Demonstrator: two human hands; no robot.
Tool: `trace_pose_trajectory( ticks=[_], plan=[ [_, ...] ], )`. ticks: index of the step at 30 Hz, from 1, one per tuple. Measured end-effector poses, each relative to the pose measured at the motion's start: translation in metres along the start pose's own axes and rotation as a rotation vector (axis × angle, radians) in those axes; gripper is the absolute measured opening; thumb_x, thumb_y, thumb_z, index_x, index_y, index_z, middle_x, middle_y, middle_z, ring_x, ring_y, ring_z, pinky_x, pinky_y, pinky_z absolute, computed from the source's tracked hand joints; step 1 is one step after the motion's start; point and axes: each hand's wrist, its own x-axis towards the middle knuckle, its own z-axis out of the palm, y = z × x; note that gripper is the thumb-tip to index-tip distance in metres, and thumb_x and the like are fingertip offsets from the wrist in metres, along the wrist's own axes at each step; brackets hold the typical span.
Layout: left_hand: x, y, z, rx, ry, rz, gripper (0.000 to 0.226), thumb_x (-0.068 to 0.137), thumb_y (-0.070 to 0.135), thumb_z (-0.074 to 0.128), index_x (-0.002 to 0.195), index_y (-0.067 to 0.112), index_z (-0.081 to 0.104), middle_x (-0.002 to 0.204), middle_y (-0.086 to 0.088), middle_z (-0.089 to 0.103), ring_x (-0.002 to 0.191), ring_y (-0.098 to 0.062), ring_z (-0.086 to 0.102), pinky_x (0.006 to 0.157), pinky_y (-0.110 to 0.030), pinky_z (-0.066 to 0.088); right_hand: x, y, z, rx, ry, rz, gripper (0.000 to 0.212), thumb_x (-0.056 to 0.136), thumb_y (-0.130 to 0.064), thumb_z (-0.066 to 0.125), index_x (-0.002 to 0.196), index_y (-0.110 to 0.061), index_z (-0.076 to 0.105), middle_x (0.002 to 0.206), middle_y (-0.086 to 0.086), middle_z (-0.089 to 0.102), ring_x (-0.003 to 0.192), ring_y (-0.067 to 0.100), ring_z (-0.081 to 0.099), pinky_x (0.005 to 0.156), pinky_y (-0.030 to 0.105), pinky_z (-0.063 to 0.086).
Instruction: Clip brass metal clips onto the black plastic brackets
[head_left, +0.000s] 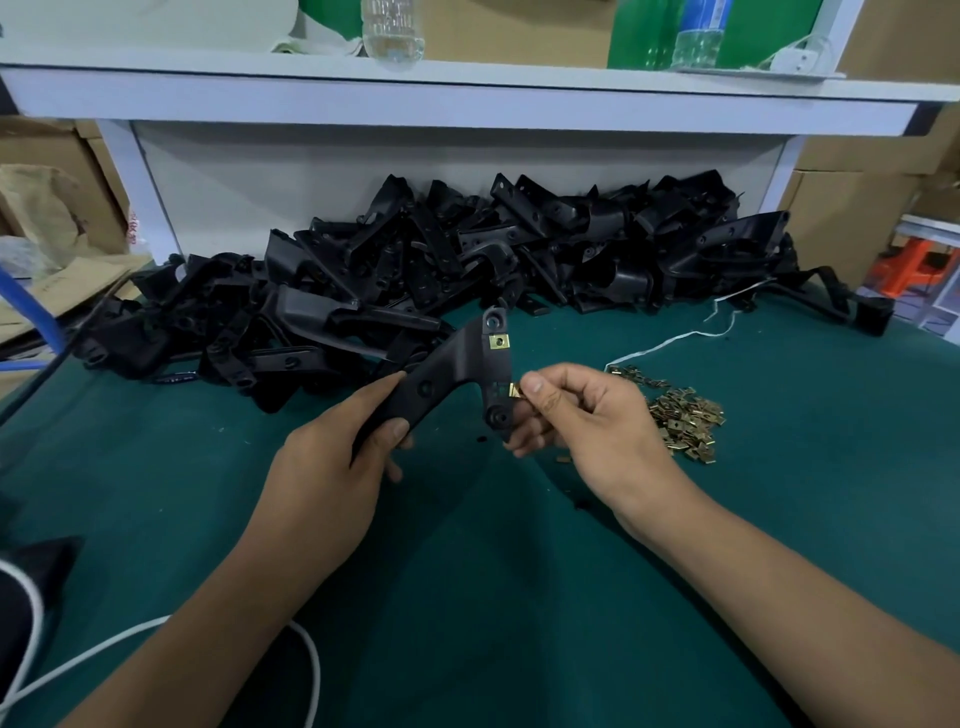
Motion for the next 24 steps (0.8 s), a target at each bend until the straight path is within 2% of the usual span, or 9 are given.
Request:
trace_pose_trajectory(
  ticks=[4, 9, 14, 18, 22, 24],
  plan=[
    [0.0006, -0.0017, 0.0, -0.002, -0.014, 0.0, 0.043, 0.106, 0.026, 0.053, 0.142, 0.048, 0.051, 0.095, 0.019, 0.07, 0.069, -0.009, 0.067, 0.06, -0.022, 0.045, -0.0003, -0.0002, -0.0013, 0.047, -0.024, 0.025, 0.023, 0.104, -0.014, 0.06, 0.092, 0.004, 0.07, 0.081, 0.02, 0.075, 0.068, 0.028, 0.074, 0.063, 0.031, 0.061],
    [0.0009, -0.0018, 0.0001, -0.018, -0.01, 0.005, 0.043, 0.105, 0.024, 0.054, 0.142, 0.046, 0.053, 0.092, 0.018, 0.071, 0.066, -0.01, 0.064, 0.056, -0.014, 0.046, 0.0012, -0.0014, -0.0019, 0.069, -0.037, 0.036, 0.023, 0.104, -0.012, 0.058, 0.093, 0.004, 0.069, 0.082, 0.022, 0.075, 0.071, 0.033, 0.076, 0.064, 0.035, 0.064],
    [0.001, -0.0027, 0.0007, 0.004, -0.018, 0.024, 0.043, 0.105, 0.026, 0.053, 0.142, 0.047, 0.052, 0.093, 0.017, 0.07, 0.065, -0.012, 0.063, 0.058, -0.02, 0.046, 0.0015, -0.0022, -0.002, 0.067, -0.029, 0.051, 0.022, 0.104, -0.011, 0.058, 0.093, 0.005, 0.068, 0.084, 0.026, 0.074, 0.073, 0.038, 0.076, 0.066, 0.039, 0.065],
    [0.001, -0.0039, 0.0005, -0.019, -0.03, 0.023, 0.043, 0.105, 0.025, 0.054, 0.141, 0.049, 0.053, 0.093, 0.016, 0.07, 0.062, -0.012, 0.061, 0.056, -0.018, 0.048, 0.0016, -0.0033, -0.0044, 0.048, -0.041, 0.064, 0.022, 0.104, -0.009, 0.057, 0.097, 0.01, 0.065, 0.085, 0.029, 0.073, 0.07, 0.036, 0.074, 0.066, 0.038, 0.065],
    [0.0019, -0.0035, -0.0008, -0.048, -0.034, 0.02, 0.038, 0.105, 0.027, 0.053, 0.128, 0.057, 0.057, 0.089, 0.014, 0.072, 0.056, -0.011, 0.059, 0.052, -0.023, 0.049, 0.0008, -0.0039, -0.006, -0.047, -0.076, 0.028, 0.019, 0.104, -0.004, 0.056, 0.096, 0.013, 0.063, 0.076, 0.02, 0.072, 0.06, 0.025, 0.073, 0.056, 0.027, 0.059],
    [0.0018, -0.0014, -0.0006, -0.032, -0.021, 0.032, 0.039, 0.105, 0.027, 0.053, 0.121, 0.063, 0.056, 0.089, 0.015, 0.072, 0.056, -0.011, 0.059, 0.053, -0.028, 0.052, -0.0002, -0.0035, -0.005, -0.034, -0.078, 0.02, 0.021, 0.104, -0.005, 0.057, 0.096, 0.013, 0.064, 0.077, 0.021, 0.073, 0.06, 0.026, 0.073, 0.056, 0.026, 0.058]
  ],
)
